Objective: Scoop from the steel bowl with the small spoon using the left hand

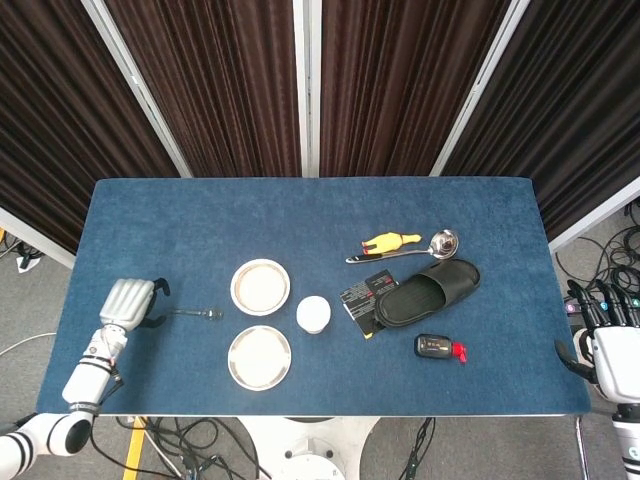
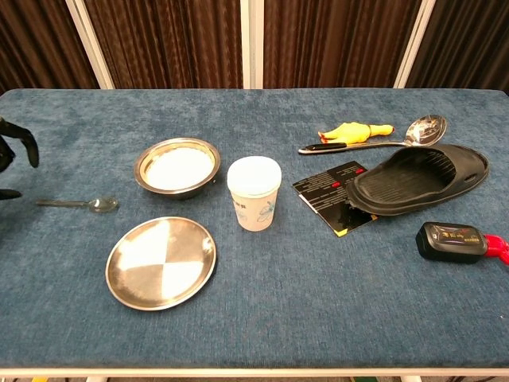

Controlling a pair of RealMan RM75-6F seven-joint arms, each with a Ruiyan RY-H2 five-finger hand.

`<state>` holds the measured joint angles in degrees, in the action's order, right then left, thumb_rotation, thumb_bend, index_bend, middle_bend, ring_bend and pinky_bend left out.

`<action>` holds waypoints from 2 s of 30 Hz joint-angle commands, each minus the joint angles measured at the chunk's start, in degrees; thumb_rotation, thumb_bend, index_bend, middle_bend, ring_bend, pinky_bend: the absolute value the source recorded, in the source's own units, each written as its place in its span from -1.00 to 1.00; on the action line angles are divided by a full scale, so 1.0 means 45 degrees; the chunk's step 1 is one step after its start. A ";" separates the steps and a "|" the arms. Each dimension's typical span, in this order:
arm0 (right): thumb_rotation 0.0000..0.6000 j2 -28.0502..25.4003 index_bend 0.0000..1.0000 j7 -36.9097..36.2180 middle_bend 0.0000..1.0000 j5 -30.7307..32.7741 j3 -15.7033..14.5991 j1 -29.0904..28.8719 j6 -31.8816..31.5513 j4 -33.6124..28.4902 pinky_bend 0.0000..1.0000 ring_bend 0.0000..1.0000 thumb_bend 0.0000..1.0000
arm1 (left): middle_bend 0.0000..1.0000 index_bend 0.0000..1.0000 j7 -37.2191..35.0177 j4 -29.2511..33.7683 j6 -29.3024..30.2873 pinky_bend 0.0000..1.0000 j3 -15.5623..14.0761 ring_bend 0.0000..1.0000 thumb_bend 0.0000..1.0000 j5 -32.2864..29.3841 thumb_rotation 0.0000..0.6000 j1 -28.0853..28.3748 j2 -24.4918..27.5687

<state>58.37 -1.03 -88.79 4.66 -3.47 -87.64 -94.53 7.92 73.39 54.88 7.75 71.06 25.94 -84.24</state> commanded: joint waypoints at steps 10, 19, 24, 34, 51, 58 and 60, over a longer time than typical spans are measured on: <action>1.00 0.0060 -0.91 -0.0087 -0.56 0.0151 -0.0019 -0.0014 0.0075 0.0093 -0.87 -1.00 -0.65 | 0.91 0.08 0.0631 -0.0752 -0.0999 1.00 0.0011 0.78 -0.34 -0.1349 1.00 0.0568 -0.0976; 1.00 0.0113 -0.91 -0.0325 -0.56 0.0228 -0.0071 0.0029 0.0096 0.0309 -0.87 -1.00 -0.65 | 0.91 0.12 0.1070 -0.0827 -0.1164 1.00 -0.0003 0.78 -0.26 -0.1940 1.00 0.0774 -0.1315; 1.00 0.0152 -0.91 -0.0458 -0.56 0.0250 -0.0058 0.0013 0.0107 0.0434 -0.87 -1.00 -0.65 | 0.91 0.15 0.1319 -0.0801 -0.1101 1.00 -0.0022 0.79 -0.24 -0.2203 1.00 0.0813 -0.1411; 1.00 0.0252 -0.91 -0.0731 -0.55 0.0348 -0.0107 0.0052 0.0162 0.0712 -0.87 -1.00 -0.65 | 0.92 0.14 0.1807 -0.0741 -0.1162 1.00 0.0013 0.80 -0.19 -0.2788 1.00 0.1005 -0.1531; 1.00 0.0315 -0.91 -0.0935 -0.55 0.0397 -0.0128 0.0036 0.0239 0.0893 -0.87 -1.00 -0.65 | 0.93 0.16 0.2231 -0.0628 -0.1332 1.00 -0.0175 0.81 -0.12 -0.3354 1.00 0.1222 -0.1550; 1.00 0.0248 -0.91 -0.0845 -0.55 0.0358 -0.0130 0.0047 0.0194 0.0759 -0.87 -1.00 -0.65 | 0.95 0.21 0.2086 -0.0401 -0.1081 1.00 -0.0250 0.82 -0.03 -0.3115 1.00 0.1165 -0.1382; 1.00 0.0239 -0.91 -0.0818 -0.55 0.0341 -0.0132 0.0040 0.0192 0.0727 -0.87 -1.00 -0.65 | 0.95 0.21 0.2109 -0.0241 -0.1021 1.00 -0.0266 0.82 -0.02 -0.3040 1.00 0.1169 -0.1241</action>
<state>59.45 -4.72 -87.26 4.07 -3.29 -86.78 -91.25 17.37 72.02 50.11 6.62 57.18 31.21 -90.10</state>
